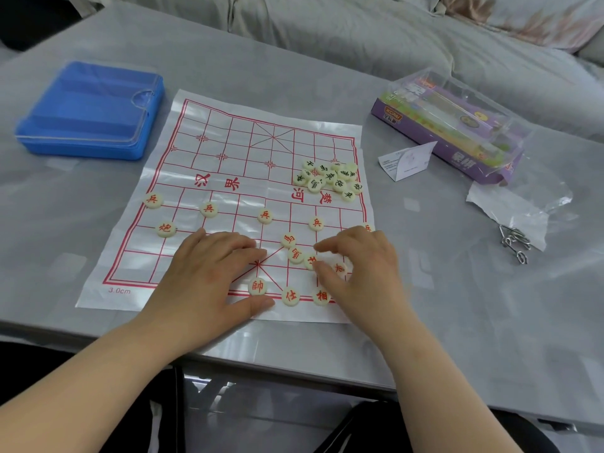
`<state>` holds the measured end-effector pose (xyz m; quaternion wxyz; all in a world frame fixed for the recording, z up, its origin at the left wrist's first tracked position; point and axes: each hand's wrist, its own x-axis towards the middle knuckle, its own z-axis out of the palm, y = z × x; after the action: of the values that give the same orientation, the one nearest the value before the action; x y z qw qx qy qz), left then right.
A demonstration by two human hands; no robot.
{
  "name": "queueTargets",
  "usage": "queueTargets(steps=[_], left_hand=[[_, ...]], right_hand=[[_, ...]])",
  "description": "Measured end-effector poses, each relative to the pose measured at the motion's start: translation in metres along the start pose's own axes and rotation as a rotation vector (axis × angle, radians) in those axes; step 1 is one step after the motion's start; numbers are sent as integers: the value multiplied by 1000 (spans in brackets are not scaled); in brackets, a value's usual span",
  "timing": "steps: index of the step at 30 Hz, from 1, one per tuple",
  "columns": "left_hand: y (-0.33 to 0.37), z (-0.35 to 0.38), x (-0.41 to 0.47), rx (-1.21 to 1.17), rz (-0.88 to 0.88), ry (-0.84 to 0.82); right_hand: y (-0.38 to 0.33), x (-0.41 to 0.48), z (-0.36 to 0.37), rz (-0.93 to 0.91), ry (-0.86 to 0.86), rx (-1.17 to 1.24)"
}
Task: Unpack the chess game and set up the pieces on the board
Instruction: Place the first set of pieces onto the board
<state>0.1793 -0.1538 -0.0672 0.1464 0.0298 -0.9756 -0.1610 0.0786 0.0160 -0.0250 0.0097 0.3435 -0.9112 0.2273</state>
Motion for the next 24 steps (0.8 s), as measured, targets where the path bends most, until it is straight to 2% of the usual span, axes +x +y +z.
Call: queueTargets(steps=[6, 15, 21, 24], left_hand=[[0, 0, -1, -22, -7, 8], [-1, -1, -1, 17, 2, -1], [0, -1, 0, 42, 9, -3], [2, -2, 0, 65, 3, -27]], right_hand=[[-14, 14, 16, 52, -107, -141], [2, -10, -16, 68, 31, -147], [20, -43, -17, 177, -79, -205], [24, -40, -15, 175, -132, -206]])
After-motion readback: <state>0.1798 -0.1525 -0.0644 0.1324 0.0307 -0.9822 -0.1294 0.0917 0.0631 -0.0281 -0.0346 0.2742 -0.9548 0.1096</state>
